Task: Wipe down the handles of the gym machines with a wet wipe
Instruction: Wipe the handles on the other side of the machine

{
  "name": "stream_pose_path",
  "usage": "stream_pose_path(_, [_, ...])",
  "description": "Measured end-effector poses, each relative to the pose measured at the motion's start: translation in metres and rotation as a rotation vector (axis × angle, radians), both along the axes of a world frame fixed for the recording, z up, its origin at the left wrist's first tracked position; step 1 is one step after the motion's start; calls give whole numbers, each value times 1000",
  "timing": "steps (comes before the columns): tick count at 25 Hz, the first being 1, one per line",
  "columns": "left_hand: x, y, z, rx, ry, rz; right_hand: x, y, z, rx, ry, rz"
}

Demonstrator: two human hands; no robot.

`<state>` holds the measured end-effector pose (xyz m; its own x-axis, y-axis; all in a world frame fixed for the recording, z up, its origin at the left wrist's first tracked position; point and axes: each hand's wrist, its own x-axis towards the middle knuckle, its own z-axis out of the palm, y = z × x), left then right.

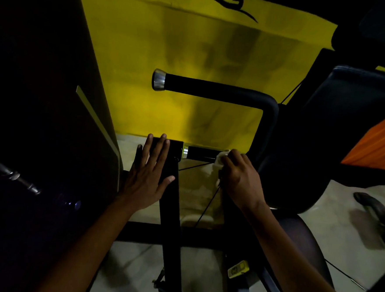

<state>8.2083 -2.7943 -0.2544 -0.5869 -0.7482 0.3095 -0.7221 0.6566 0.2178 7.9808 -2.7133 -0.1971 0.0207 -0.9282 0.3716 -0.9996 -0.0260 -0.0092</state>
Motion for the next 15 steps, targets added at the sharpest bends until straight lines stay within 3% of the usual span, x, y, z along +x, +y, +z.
stream_pose_path(3, [-1, 0, 1, 8, 64, -28, -16, 11, -3, 3, -8, -7])
stream_pose_path(9, [-2, 2, 5, 9, 113, -21, -16, 9, -11, -113, -223, -241])
stream_pose_path(12, [-3, 1, 5, 1, 114, -9, 19, -5, -19, -126, -347, -188])
stream_pose_path(15, [-3, 2, 5, -12, 86, -3, 60, -22, -19, -70, -307, -71])
